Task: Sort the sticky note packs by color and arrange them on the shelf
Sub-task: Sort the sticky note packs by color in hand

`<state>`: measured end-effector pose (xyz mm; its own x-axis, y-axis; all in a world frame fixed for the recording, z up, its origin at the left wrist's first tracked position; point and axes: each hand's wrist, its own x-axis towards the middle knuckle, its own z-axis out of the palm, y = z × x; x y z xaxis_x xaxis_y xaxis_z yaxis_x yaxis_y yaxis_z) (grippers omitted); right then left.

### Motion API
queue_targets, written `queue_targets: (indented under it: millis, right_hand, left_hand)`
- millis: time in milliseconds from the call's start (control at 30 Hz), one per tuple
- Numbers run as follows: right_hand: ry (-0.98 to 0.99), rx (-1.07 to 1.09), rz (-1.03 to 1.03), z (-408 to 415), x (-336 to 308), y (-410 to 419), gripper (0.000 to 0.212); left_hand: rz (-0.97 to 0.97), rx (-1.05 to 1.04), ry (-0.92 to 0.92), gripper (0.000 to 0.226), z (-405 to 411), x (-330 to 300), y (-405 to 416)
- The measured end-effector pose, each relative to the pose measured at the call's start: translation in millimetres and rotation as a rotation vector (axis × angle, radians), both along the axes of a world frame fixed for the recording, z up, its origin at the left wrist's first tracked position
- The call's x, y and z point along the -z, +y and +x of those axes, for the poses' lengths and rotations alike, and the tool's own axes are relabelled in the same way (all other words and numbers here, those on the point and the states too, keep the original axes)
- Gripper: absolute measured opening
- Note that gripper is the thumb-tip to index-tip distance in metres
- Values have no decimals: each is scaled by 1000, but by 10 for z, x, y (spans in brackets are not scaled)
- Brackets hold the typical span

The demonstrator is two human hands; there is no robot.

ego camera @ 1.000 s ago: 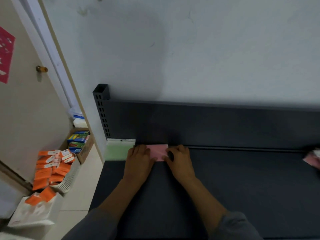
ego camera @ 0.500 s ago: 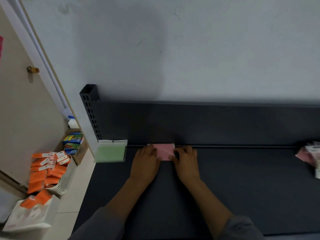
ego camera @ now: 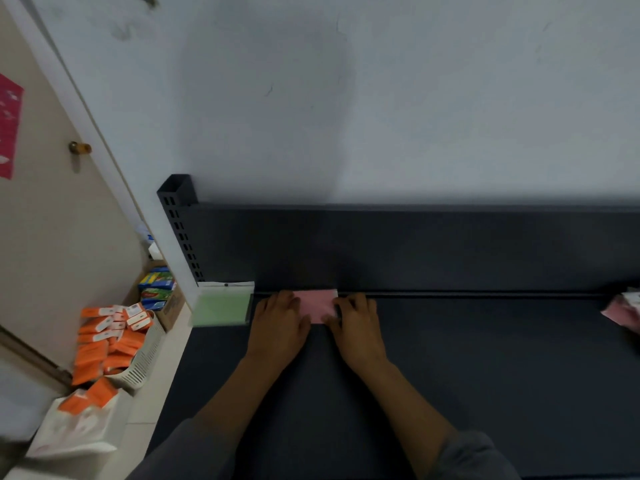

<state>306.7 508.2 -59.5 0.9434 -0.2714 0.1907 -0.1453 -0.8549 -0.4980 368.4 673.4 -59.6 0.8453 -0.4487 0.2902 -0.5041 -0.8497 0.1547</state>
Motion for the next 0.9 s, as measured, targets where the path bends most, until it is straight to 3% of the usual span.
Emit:
queue_targets:
  millis: [100, 267, 633, 900]
  right_hand:
    - [-55, -7, 74, -27, -55, -92, 41]
    - [-182, 56, 73, -236, -133, -589, 44]
    - [-398, 361, 71, -1282, -372, -2414, 25]
    - [-415, 562, 19, -2222, -478, -3639, 21]
  left_hand:
    - [-75, 6, -21, 49, -55, -71, -70]
    - [-127, 117, -90, 44, -151, -251, -655]
    - [-246, 479, -147, 20, -788, -381, -2778]
    - [-269, 655, -93, 35, -1535, -466, -4231]
